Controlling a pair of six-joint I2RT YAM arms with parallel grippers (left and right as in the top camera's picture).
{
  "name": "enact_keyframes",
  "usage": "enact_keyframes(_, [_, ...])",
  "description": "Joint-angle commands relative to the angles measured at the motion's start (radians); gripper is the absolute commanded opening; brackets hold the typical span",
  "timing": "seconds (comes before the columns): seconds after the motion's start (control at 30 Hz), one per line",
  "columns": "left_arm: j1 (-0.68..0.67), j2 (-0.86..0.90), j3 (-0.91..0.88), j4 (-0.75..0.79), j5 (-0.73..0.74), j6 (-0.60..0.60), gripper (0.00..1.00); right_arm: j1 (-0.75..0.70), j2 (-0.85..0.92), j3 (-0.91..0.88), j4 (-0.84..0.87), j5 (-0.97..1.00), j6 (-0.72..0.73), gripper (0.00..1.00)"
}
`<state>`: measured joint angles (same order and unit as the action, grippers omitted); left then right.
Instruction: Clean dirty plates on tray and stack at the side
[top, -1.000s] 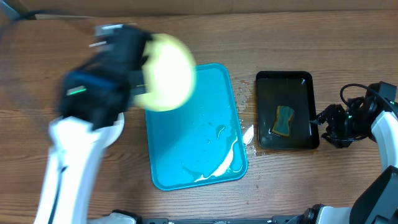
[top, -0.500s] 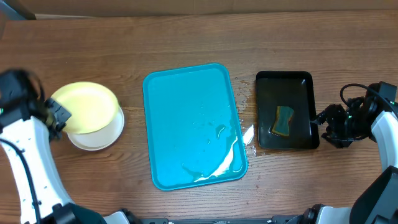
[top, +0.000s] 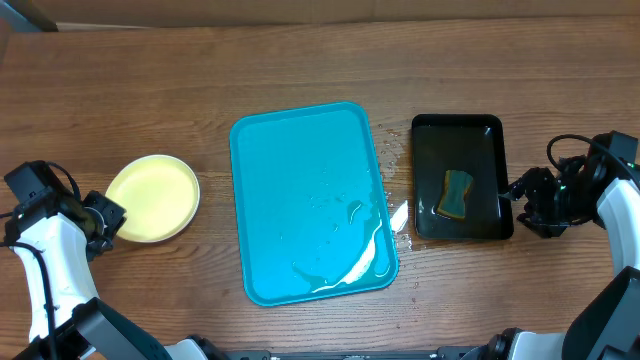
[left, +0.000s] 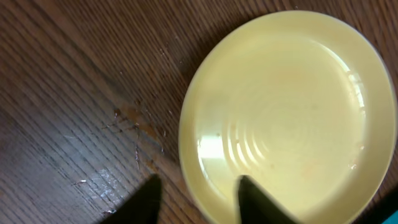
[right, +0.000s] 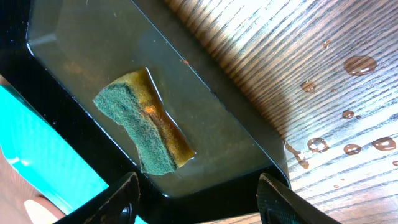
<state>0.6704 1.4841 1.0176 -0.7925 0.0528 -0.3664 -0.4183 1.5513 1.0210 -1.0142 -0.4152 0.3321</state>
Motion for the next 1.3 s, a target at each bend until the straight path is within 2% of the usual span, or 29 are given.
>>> enact_keyframes(0.0, [-0.006, -0.013, 0.016, -0.007, 0.062, 0.004, 0.53, -0.002, -0.014, 0.006, 0.002, -0.013, -0.026, 0.62])
enact_keyframes(0.13, [-0.006, -0.053, 0.087, -0.061, 0.171, 0.012, 0.6, -0.002, -0.014, 0.006, 0.005, -0.014, -0.036, 0.62])
enact_keyframes(0.23, [-0.031, -0.099, 0.161, -0.109, 0.267, 0.067, 0.64, 0.008, -0.021, 0.007, 0.012, -0.014, -0.053, 0.61])
enact_keyframes(0.43, [-0.204, -0.218, 0.258, -0.179, 0.36, 0.234, 0.7, 0.113, -0.121, 0.007, 0.038, -0.031, -0.08, 0.63])
enact_keyframes(0.53, [-0.342, -0.285, 0.26, -0.2, 0.358, 0.319, 0.8, 0.198, -0.21, 0.007, 0.049, -0.021, -0.104, 0.68])
enact_keyframes(0.7, [-0.551, -0.351, 0.26, -0.251, 0.343, 0.402, 0.96, 0.362, -0.334, 0.007, 0.05, 0.056, -0.124, 0.68])
enact_keyframes(0.87, [-0.692, -0.375, 0.26, -0.317, 0.253, 0.441, 1.0, 0.534, -0.401, 0.007, 0.067, 0.075, -0.124, 0.68])
enact_keyframes(1.0, [-0.745, -0.375, 0.26, -0.358, 0.225, 0.441, 1.0, 0.652, -0.411, 0.007, 0.113, 0.082, -0.124, 0.78])
enact_keyframes(1.03, [-0.751, -0.375, 0.26, -0.361, 0.225, 0.441, 1.0, 0.684, -0.41, 0.007, 0.129, 0.082, -0.124, 0.84])
enact_keyframes(1.07, [-0.753, -0.375, 0.26, -0.362, 0.225, 0.441, 1.0, 0.705, -0.41, 0.007, 0.143, 0.082, -0.124, 0.99])
enact_keyframes(1.27, [-0.753, -0.356, 0.259, -0.345, 0.249, 0.4, 1.0, 0.79, -0.41, 0.007, 0.252, 0.08, -0.123, 1.0])
